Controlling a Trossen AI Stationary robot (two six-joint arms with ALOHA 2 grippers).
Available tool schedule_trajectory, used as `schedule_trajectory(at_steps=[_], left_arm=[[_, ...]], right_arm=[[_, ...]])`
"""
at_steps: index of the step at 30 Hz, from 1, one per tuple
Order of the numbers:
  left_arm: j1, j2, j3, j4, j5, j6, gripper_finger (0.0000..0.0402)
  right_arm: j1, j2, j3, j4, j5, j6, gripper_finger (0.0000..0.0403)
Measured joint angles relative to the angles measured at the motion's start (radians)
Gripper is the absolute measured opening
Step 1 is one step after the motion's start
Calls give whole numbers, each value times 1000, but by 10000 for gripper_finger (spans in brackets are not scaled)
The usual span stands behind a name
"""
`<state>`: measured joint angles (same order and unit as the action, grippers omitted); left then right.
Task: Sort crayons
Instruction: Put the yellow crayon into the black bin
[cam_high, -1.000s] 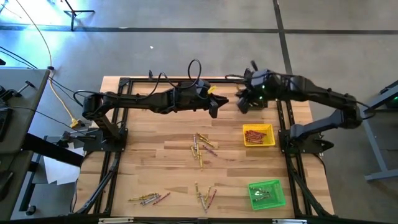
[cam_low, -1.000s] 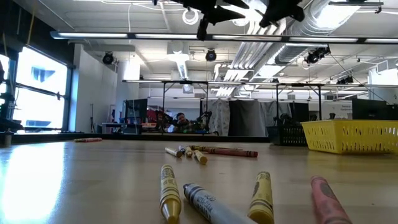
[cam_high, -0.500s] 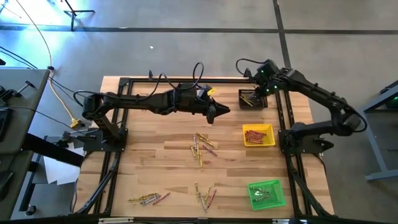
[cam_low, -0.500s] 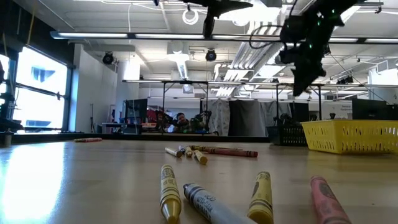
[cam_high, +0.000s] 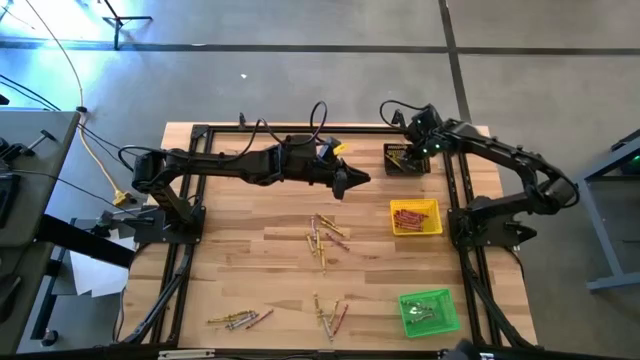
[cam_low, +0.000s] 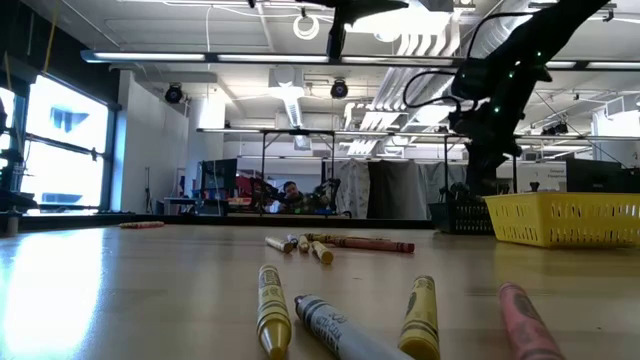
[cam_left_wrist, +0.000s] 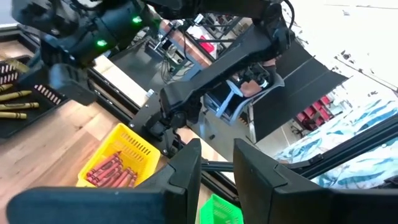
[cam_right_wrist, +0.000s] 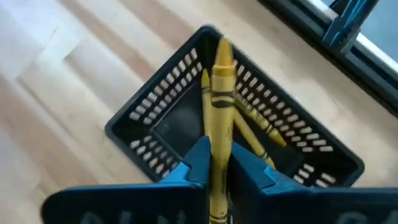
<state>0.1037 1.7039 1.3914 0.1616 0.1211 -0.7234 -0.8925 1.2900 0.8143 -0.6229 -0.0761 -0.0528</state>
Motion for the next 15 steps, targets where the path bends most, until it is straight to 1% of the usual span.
schedule_trajectory(at_steps=[4,8,10,12,14,15], left_arm=[[-3,0,0,-7,0,-5,76],[-9,0,0,-8,3,-7,76],[-14,-1,1,-30,49,-7,76],[-21,-7,1,-103,146,-3,76],[-28,-24,1,-227,242,6,76],[-31,-33,2,-302,268,11,76]], right_arm=[[0,26,0,44,41,1,76],[0,32,5,44,57,1,116],[0,32,34,-9,42,21,128],[0,31,82,-94,-26,62,134],[6,31,132,-201,-144,87,136],[14,31,157,-248,-209,96,136]])
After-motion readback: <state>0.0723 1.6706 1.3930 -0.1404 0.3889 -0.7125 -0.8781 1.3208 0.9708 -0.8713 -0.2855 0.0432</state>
